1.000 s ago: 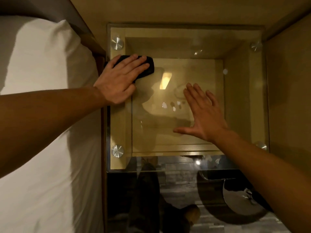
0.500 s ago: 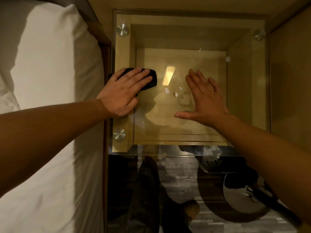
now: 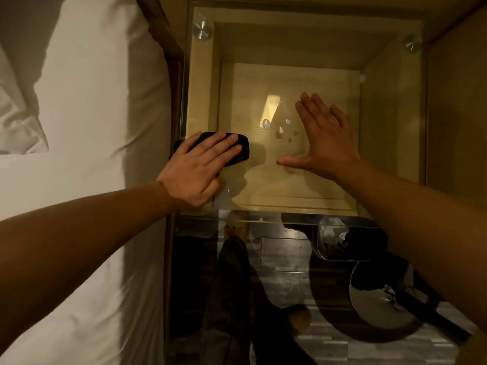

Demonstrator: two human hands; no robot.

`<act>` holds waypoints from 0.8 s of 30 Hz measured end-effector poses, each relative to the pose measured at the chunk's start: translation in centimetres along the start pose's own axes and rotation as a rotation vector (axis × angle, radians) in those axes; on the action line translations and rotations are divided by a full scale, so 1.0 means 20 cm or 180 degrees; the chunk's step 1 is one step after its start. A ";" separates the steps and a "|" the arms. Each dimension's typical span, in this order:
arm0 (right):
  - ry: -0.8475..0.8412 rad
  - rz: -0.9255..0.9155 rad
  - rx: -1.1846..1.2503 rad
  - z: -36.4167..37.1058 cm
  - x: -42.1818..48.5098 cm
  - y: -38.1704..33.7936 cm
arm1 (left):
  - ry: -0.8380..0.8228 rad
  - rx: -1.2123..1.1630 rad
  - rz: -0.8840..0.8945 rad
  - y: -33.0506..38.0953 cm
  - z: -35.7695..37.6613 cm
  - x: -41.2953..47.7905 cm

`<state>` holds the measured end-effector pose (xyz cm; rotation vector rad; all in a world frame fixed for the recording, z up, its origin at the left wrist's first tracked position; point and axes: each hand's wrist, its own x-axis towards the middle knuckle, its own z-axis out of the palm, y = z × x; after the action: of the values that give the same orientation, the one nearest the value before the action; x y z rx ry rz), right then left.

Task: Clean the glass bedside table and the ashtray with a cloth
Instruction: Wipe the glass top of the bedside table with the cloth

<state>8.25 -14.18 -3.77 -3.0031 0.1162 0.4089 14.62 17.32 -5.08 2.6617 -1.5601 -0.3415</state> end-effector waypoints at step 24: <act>0.0078 -0.0067 0.0165 0.02 -0.02 0.01 | 0.0146 -0.0298 -0.0450 0.40 0.13 -0.36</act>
<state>7.79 -14.24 -4.06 -2.9564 0.0953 0.3613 3.77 19.74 -5.20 2.6934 -1.3133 -0.3469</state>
